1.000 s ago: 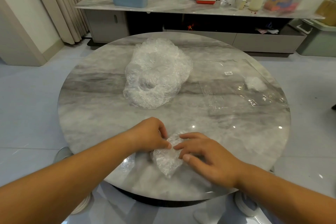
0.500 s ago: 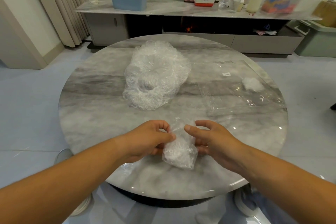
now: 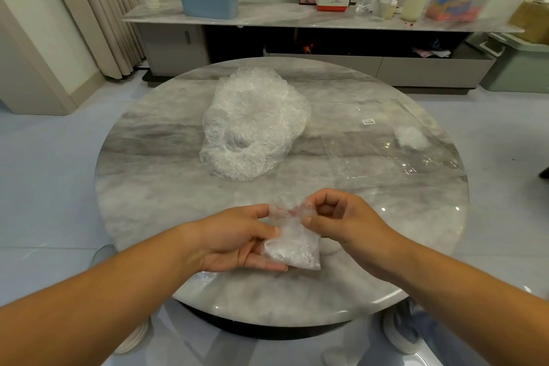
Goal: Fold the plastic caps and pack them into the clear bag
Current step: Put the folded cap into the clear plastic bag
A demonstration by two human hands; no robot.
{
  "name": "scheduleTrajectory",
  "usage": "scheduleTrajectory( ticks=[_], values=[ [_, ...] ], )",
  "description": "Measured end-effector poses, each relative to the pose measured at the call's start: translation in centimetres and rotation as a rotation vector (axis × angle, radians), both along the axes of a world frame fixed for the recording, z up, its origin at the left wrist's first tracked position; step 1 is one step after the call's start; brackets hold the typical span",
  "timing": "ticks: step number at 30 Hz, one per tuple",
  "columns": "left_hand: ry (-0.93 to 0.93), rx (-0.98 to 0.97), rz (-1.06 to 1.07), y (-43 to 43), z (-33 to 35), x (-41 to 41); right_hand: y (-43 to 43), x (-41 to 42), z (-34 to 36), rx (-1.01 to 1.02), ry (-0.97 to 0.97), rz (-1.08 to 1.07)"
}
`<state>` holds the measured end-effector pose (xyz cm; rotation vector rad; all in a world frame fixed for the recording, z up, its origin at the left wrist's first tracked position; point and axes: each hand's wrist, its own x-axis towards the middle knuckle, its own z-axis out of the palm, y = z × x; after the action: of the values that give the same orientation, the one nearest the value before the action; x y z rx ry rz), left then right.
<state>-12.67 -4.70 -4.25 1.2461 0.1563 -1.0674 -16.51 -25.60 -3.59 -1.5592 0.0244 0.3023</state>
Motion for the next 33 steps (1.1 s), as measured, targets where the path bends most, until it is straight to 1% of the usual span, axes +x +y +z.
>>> scheduleTrajectory(
  ticks=[4,8,11,12,14,17,18,20,23,26,29,33],
  values=[
    [0.079,-0.080,0.028,0.5,0.1,0.4,-0.5,-0.2,-0.4,-0.030,-0.049,0.087],
    [0.133,-0.199,0.070,1.0,0.1,0.8,-0.8,-0.3,-0.8,-0.054,-0.054,0.102],
    [0.171,-0.222,0.096,0.9,0.1,0.8,-0.6,-0.4,-0.6,-0.109,-0.036,0.101],
    [0.155,-0.203,0.112,0.8,0.1,0.8,-0.6,-0.4,-0.4,-0.148,-0.024,0.107],
    [0.067,-0.111,0.149,0.4,0.0,0.7,-0.4,-0.5,-0.4,-0.217,0.009,0.123],
    [-0.144,0.046,0.201,-0.3,-0.7,0.3,-0.1,-0.6,-0.8,-0.272,0.055,0.137],
    [-0.195,0.072,0.219,-0.5,-0.9,0.2,-0.1,-0.6,-1.0,-0.267,0.071,0.134],
    [-0.258,0.094,0.241,-0.6,-1.1,0.1,0.0,-0.5,-1.0,-0.175,0.133,0.089],
    [-0.298,0.074,0.256,-0.6,-1.0,0.0,0.1,-0.4,-0.5,-0.001,0.229,0.024],
    [-0.331,0.085,0.275,-0.7,-1.1,-0.1,0.0,-0.3,-0.4,0.080,0.254,-0.002],
    [-0.378,0.119,0.266,-1.1,-1.1,0.1,-0.3,-0.4,-0.3,0.071,0.253,0.013],
    [-0.475,0.148,0.202,-2.6,-0.6,0.5,-1.6,0.1,-0.1,-0.014,0.257,-0.025]
  ],
)
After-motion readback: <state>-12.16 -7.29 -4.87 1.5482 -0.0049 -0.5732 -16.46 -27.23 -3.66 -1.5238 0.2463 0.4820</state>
